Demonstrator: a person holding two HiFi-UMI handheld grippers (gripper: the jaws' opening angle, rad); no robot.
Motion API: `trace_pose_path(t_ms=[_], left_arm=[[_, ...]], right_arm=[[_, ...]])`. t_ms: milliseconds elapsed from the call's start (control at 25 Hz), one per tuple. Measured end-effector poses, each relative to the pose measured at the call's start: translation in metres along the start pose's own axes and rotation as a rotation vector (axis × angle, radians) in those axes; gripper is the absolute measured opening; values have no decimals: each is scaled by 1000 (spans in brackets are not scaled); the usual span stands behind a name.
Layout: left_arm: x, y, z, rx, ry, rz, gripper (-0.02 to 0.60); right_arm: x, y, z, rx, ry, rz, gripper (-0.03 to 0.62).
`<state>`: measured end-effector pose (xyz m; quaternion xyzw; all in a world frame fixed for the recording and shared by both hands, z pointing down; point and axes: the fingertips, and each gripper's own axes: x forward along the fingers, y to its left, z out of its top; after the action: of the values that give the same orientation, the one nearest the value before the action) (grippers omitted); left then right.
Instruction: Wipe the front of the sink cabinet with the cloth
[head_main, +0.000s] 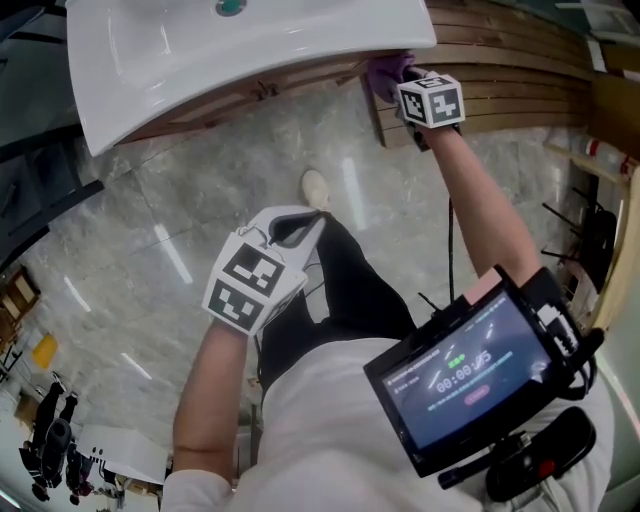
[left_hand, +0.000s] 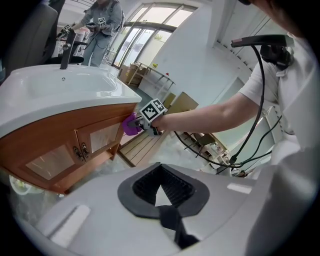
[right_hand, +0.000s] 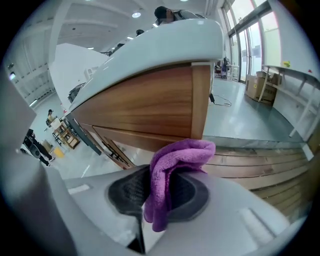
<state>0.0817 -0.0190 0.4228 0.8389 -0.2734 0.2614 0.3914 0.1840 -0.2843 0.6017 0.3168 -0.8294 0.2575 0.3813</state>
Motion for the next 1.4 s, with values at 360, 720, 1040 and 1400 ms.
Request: trace_pose_path(t_ms=[360,720,1040,1400], left_arm=[[-40,-2,-22,-23,-32,61,5],[-113,23,-78,-103,-98,151,5],[-164,37,-124,-195,-152,223,5],[-191,47,-162,-253,-187,247,5]], right_arm=[[-3,81,-5,-89,-7,89,72],[70,317,5,-235,18,361,72],[128,448,34,-263,12,457,72],[171,504,67,-272,-1,465,72]])
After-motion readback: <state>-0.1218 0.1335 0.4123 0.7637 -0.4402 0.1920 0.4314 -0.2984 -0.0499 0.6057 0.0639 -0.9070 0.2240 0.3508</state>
